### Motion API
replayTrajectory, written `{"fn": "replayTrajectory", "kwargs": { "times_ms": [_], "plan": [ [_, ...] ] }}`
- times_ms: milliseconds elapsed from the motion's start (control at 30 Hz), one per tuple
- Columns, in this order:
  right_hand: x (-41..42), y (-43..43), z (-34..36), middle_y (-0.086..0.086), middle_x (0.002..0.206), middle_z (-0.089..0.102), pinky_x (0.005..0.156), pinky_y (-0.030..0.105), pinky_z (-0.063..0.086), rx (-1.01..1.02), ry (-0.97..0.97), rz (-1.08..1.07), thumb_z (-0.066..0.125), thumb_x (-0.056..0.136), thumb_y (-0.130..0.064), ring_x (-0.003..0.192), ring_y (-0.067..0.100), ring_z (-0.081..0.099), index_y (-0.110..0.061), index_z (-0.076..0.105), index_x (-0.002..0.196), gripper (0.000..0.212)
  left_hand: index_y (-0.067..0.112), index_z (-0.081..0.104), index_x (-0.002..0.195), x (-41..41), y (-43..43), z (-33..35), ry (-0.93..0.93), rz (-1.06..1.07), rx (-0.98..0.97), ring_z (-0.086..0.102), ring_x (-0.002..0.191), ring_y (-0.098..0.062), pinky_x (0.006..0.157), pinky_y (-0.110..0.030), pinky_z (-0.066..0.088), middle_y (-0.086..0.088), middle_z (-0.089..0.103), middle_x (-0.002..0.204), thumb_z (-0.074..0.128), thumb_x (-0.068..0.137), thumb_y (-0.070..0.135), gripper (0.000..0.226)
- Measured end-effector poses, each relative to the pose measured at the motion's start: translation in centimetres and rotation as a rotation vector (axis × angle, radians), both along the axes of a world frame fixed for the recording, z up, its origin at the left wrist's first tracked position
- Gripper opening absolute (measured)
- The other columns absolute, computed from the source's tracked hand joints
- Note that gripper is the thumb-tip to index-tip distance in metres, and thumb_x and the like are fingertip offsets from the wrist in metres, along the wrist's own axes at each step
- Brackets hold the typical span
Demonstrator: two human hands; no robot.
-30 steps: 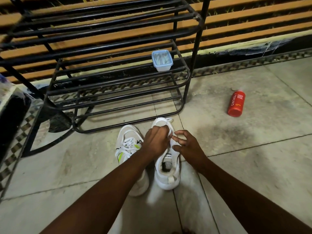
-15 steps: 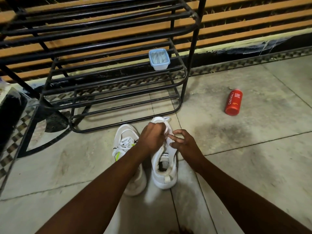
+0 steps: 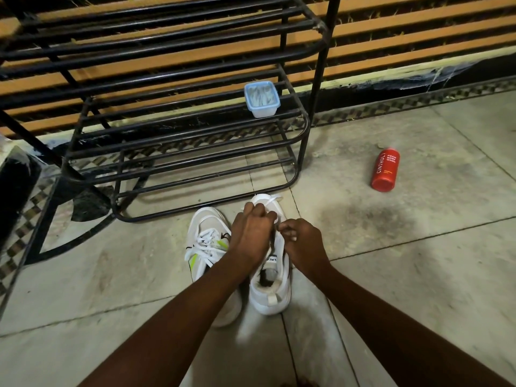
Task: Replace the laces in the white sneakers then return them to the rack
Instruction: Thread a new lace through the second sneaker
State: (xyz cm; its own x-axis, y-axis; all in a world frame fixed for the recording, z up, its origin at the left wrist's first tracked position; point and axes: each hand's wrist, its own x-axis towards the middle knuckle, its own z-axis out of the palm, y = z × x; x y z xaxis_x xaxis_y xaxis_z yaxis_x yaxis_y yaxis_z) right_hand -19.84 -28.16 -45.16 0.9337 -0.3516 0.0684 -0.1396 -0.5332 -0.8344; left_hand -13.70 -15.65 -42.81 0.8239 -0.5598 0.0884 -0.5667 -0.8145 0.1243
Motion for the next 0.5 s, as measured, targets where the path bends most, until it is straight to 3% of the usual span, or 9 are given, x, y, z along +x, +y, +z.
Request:
{"fn": "replayTrajectory", "kwargs": {
  "times_ms": [133,233,300,400,500],
  "plan": [
    [0.29,-0.05,0.15,0.006,0.081,0.073,0.079,0.040,0.051,-0.048,-0.027,0.012,0.063,0.081,0.006,0.086,0.029,0.064,-0.009,0.080,0.085,0.023,0.019,0.070,0.090,-0.14,0.23,0.60,0.159,0.077,-0.176,0.063,0.097,-0.033,0.072,-0.031,0.041,-0.011,0.071,0.095,0.058,0.082,0.007,0.019],
    [0.55,-0.31,0.10,0.009,0.084,0.072,0.082,0.041,0.051,-0.049,-0.002,0.011,0.062,0.082,0.005,0.087,0.031,0.065,-0.008,0.080,0.087,0.022,0.015,0.075,0.099,0.00,0.54,0.66,0.285,0.208,-0.334,0.067,0.102,-0.036,0.085,-0.039,0.054,-0.017,0.072,0.104,0.061,0.083,0.005,0.023],
    [0.59,-0.40,0.05,0.010,0.085,0.071,0.082,0.040,0.052,-0.051,0.007,0.015,0.063,0.082,0.005,0.086,0.030,0.066,-0.008,0.080,0.088,0.022,0.015,0.077,0.092,0.28,0.78,0.59,0.362,0.264,-0.416,0.069,0.100,-0.030,0.087,-0.040,0.055,-0.011,0.074,0.098,0.062,0.083,0.003,0.021],
    [0.59,-0.38,0.12,0.010,0.085,0.070,0.081,0.040,0.051,-0.058,0.010,0.024,0.062,0.082,0.004,0.085,0.030,0.066,-0.009,0.080,0.087,0.022,0.017,0.075,0.071,0.48,0.84,0.68,0.439,0.313,-0.487,0.073,0.087,-0.018,0.081,-0.030,0.057,0.005,0.073,0.075,0.065,0.077,0.000,0.020],
    [0.65,-0.31,0.20,0.010,0.085,0.071,0.080,0.036,0.050,-0.063,0.015,0.036,0.059,0.082,0.006,0.086,0.028,0.065,-0.009,0.079,0.086,0.025,0.017,0.076,0.076,0.43,0.88,0.78,0.471,0.313,-0.467,0.073,0.084,-0.017,0.083,-0.035,0.059,0.002,0.075,0.079,0.063,0.078,0.001,0.020]
  ]
}}
